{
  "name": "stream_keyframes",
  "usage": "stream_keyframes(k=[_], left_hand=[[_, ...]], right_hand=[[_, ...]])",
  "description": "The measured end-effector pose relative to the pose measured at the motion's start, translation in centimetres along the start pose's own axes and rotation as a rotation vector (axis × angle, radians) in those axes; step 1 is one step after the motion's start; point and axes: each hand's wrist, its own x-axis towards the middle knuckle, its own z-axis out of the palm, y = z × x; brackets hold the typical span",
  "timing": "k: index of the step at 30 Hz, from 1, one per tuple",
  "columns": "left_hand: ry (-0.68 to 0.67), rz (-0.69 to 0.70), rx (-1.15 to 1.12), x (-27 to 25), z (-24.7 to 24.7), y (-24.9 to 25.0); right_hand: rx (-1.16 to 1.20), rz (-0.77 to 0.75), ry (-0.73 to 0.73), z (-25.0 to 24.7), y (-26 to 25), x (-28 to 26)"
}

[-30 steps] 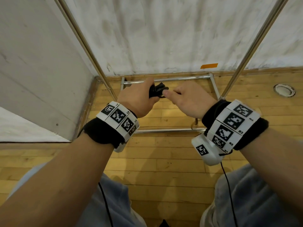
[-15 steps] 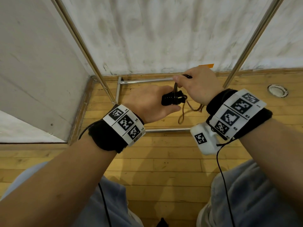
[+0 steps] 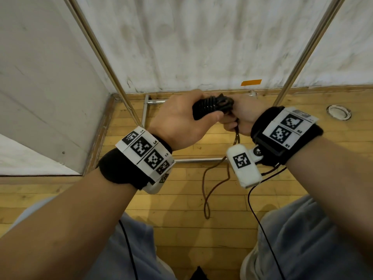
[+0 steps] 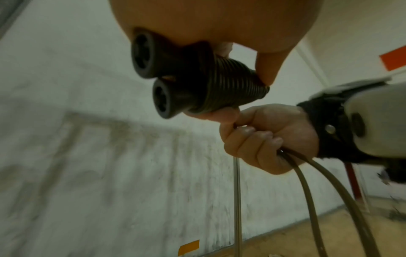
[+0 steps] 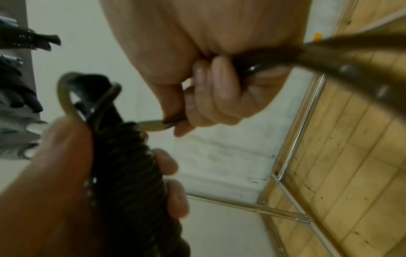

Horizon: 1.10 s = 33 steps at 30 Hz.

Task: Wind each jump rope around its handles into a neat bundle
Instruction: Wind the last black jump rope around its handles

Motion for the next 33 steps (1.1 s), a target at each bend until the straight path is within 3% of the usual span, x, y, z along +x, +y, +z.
stream_keyframes(k=[5, 10, 17, 22, 24, 26, 28, 30, 33], left_hand=[[0.085, -0.148, -0.172, 1.0, -0.4, 0.0], [0.151, -0.157, -0.201, 1.6, -1.2, -0.2], [0.059, -0.144, -0.173, 1.2, -1.1, 0.1], [0.010, -0.149, -0.220, 0.8, -0.5, 1.0], [0.004, -0.146, -0.256, 0.7, -0.4, 1.4], [0.019, -0.153, -0.283, 0.7, -0.6, 1.5], [0.043, -0.159, -0.280, 0.9, -1.1, 1.4], [0.079, -0.155, -0.290, 1.0, -1.7, 1.0], [0.155, -0.150, -0.236, 1.2, -2.2, 0.2]], right_hand=[[-0.081, -0.192, 0.106, 2.3, 1.1, -0.2], [-0.632, -0.487, 0.272, 3.2, 2.2, -0.5], [-1.191, -0.427, 0.462, 1.8, 2.3, 0.9], [-1.106, -0.346, 0.500, 2.3, 2.0, 1.4], [-0.955, -0.302, 0.339, 3.0, 1.9, 1.3], [-0.609, -0.229, 0.134, 3.2, 1.9, 1.2], [-0.238, -0.147, 0.030, 3.1, 2.0, 0.9], [-0.237, -0.180, 0.032, 2.4, 2.5, 1.3], [-0.446, -0.282, 0.158, 1.8, 2.6, 1.4]])
